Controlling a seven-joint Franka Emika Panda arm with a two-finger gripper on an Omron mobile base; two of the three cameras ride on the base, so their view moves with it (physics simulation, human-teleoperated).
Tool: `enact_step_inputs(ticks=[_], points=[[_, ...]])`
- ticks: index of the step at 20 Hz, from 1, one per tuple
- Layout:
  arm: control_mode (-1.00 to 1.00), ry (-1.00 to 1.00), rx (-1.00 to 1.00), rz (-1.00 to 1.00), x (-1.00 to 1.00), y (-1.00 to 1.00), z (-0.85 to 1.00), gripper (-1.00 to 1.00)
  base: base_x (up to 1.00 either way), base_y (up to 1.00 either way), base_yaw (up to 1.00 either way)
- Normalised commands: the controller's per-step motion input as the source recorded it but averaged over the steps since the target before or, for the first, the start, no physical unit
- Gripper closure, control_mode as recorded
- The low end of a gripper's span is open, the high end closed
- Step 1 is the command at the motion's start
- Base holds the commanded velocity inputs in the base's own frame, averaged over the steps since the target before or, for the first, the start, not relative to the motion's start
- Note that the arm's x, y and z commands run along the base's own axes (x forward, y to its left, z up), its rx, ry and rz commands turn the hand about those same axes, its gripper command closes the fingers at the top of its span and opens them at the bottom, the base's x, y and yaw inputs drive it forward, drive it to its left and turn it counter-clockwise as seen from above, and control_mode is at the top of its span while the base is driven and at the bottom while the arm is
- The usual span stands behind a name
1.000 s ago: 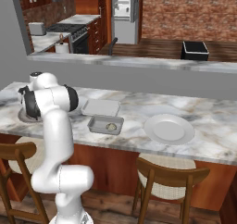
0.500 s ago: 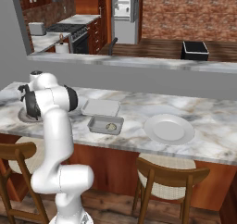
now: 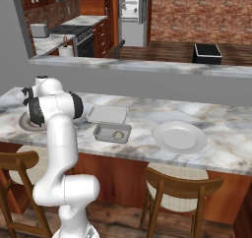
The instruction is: Place two dumplings into each of the tupperware containers and then place the containers in the fridge.
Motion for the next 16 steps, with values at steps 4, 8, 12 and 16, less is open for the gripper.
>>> enact_step_inputs(ticks=[4, 8, 12, 16], points=[[-1.00, 0.00, 0.00, 0.00, -0.13, 0.00, 0.00, -1.00, 0.00, 0.00, 0.00], [-1.00, 0.00, 0.00, -0.02, -0.21, 0.04, 0.00, -1.00, 0.00, 0.00, 0.00], [-1.00, 0.03, 0.00, -0.03, -0.12, 0.06, 0.00, -1.00, 0.00, 0.00, 0.00], [-1.00, 0.01, 0.00, -0.02, -0.14, 0.00, 0.00, -1.00, 0.00, 0.00, 0.00]])
